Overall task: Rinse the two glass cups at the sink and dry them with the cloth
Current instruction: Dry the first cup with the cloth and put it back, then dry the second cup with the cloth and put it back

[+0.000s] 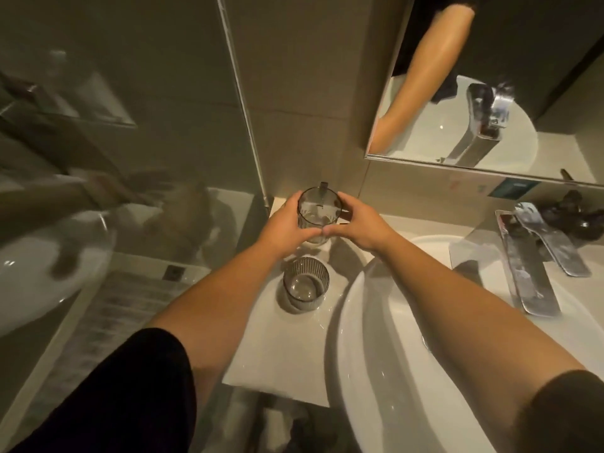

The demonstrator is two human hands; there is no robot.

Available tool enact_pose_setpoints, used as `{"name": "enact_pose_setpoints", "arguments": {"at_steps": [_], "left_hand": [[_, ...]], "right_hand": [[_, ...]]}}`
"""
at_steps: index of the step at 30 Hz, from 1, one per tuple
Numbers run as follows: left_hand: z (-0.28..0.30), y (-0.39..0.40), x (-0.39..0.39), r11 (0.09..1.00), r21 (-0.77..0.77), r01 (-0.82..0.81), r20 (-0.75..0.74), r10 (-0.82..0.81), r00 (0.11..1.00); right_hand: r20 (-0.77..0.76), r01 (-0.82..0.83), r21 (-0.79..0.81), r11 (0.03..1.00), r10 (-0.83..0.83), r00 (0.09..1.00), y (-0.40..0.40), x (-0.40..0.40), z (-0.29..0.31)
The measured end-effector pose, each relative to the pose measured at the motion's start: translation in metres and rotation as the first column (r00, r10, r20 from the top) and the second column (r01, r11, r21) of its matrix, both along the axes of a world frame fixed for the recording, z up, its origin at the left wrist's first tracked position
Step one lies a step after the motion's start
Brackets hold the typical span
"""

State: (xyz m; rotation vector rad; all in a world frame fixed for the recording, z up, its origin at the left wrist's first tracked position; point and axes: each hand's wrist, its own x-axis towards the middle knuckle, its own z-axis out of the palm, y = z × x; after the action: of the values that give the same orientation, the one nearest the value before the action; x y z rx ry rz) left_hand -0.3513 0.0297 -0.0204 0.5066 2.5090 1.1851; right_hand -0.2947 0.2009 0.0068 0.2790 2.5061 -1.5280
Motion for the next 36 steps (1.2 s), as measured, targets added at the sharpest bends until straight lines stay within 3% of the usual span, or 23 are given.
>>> {"name": "enact_pose_setpoints", "arguments": {"at_steps": [14,19,25,29,31,33,36], "left_hand": [[-0.019,0.004,-0.01,0.999,-0.021,-0.028,0.121,0.03,0.992],[-0.003,-0.01,0.003,0.985,-0.087,-0.147,0.167,0.159,0.973],[0.006,-0.044,0.059,0.966,0.053,-0.252,0.193,0.237,0.952],[-0.001,-0.062,0.11,0.979,0.08,-0.189,0.258,0.163,0.952],[-0.01,-0.068,0.125,0.994,-0.013,-0.11,0.232,0.11,0.967],[-0.017,-0.069,0.131,0.993,-0.094,-0.076,0.179,0.092,0.98],[-0.015,-0.061,0.134,0.991,-0.099,-0.088,0.166,0.104,0.981]], "right_hand": [[0.028,-0.042,0.092,0.995,0.04,0.999,0.016,-0.02,-0.031],[0.078,-0.095,0.336,0.937,0.073,0.994,0.02,-0.003,-0.022],[0.001,-0.179,0.573,0.8,0.218,0.976,0.014,0.046,0.003],[0.061,-0.336,0.566,0.753,0.369,0.928,-0.008,0.084,0.012],[0.11,-0.391,0.548,0.739,0.4,0.91,-0.019,0.095,0.011],[0.135,-0.391,0.543,0.743,0.382,0.914,-0.029,0.098,0.007],[0.127,-0.352,0.549,0.758,0.34,0.932,-0.04,0.095,0.0]]}}
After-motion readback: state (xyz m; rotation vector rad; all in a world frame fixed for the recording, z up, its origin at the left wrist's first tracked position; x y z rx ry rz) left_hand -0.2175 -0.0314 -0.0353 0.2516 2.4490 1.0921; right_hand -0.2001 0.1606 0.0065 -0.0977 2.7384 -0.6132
